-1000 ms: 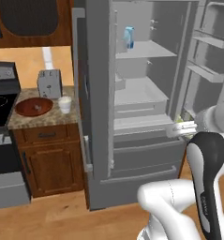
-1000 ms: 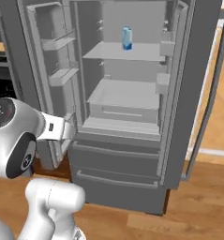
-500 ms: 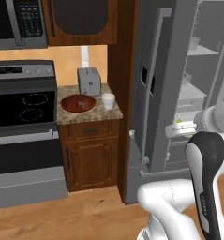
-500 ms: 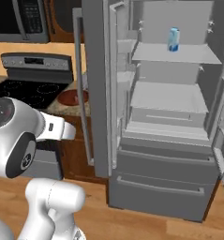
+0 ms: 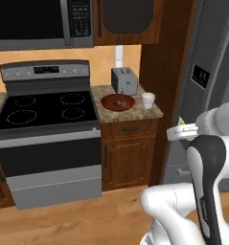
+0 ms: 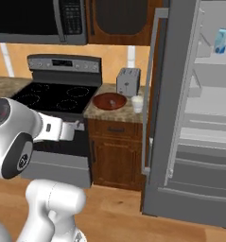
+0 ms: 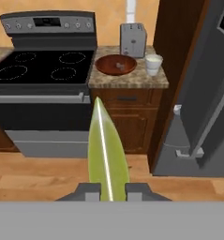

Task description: Grab a lemon wedge from the fridge and one ice cube from the ice bowl, and put them in the glass of lemonade.

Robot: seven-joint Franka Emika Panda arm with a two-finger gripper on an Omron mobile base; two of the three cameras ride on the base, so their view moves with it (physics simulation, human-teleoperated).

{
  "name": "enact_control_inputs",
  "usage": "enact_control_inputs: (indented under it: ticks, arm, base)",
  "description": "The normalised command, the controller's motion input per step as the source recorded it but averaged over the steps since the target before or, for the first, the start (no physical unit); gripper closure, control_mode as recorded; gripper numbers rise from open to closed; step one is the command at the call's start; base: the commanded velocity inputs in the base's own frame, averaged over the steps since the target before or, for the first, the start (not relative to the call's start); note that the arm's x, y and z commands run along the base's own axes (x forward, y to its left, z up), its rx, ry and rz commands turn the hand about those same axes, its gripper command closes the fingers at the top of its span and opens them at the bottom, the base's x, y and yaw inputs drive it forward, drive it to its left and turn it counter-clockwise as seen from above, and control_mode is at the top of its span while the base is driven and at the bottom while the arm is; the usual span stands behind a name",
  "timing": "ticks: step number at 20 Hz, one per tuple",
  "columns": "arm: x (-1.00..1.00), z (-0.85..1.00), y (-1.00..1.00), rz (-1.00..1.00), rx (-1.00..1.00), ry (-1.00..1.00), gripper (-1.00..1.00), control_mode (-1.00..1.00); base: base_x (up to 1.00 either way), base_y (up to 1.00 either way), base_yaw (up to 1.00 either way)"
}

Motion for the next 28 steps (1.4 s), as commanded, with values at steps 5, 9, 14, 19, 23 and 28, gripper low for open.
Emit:
enact_control_inputs:
  ticks: [5, 9, 14, 19, 23, 28]
  arm:
    - [0.0, 0.0, 0.0, 0.0, 0.0, 0.0, 1.0, 1.0]
    - [0.0, 0.0, 0.0, 0.0, 0.0, 0.0, 1.0, 1.0]
    - [0.0, 0.0, 0.0, 0.0, 0.0, 0.0, 1.0, 1.0]
    - [0.0, 0.0, 0.0, 0.0, 0.0, 0.0, 1.0, 1.0]
    - [0.0, 0.0, 0.0, 0.0, 0.0, 0.0, 1.0, 1.0]
    - [0.0, 0.0, 0.0, 0.0, 0.0, 0.0, 1.0, 1.0]
  base:
    - [0.62, 0.03, -0.11]
    - [0.71, 0.01, -0.17]
    - [0.78, 0.0, -0.21]
    - [0.75, 0.03, -0.2]
    - [0.69, 0.02, -0.17]
    - [0.64, 0.0, -0.17]
